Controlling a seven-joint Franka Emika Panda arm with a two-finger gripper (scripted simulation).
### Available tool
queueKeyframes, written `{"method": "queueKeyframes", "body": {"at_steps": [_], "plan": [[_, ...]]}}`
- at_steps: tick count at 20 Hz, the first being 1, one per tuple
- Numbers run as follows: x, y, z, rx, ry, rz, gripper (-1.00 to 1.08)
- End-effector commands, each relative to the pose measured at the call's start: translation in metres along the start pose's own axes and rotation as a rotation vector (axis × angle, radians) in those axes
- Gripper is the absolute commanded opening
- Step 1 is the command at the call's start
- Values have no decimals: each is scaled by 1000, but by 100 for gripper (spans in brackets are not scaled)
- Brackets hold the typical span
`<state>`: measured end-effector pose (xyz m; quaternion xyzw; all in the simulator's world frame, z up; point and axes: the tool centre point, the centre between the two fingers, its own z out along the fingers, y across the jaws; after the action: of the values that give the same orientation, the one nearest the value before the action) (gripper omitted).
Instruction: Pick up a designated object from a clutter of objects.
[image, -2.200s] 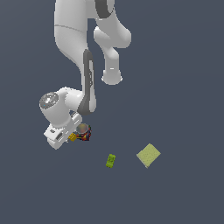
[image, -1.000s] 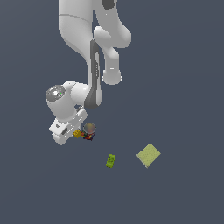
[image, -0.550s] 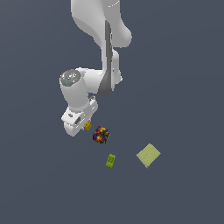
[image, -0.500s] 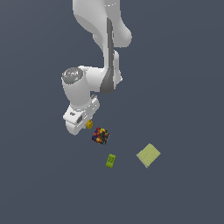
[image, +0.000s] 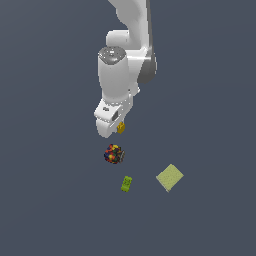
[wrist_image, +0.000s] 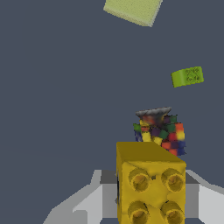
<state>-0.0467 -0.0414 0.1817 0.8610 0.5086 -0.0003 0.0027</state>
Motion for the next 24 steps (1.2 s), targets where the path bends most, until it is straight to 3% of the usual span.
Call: {"method": "queueKeyframes", "body": {"at_steps": [1,16,24], "plan": [[17,-18,-20,-1,-1,0,-100],[118,-118,-138,2,-1,-2,-100],[156,-151,-181,4,2,-3,-100]]}}
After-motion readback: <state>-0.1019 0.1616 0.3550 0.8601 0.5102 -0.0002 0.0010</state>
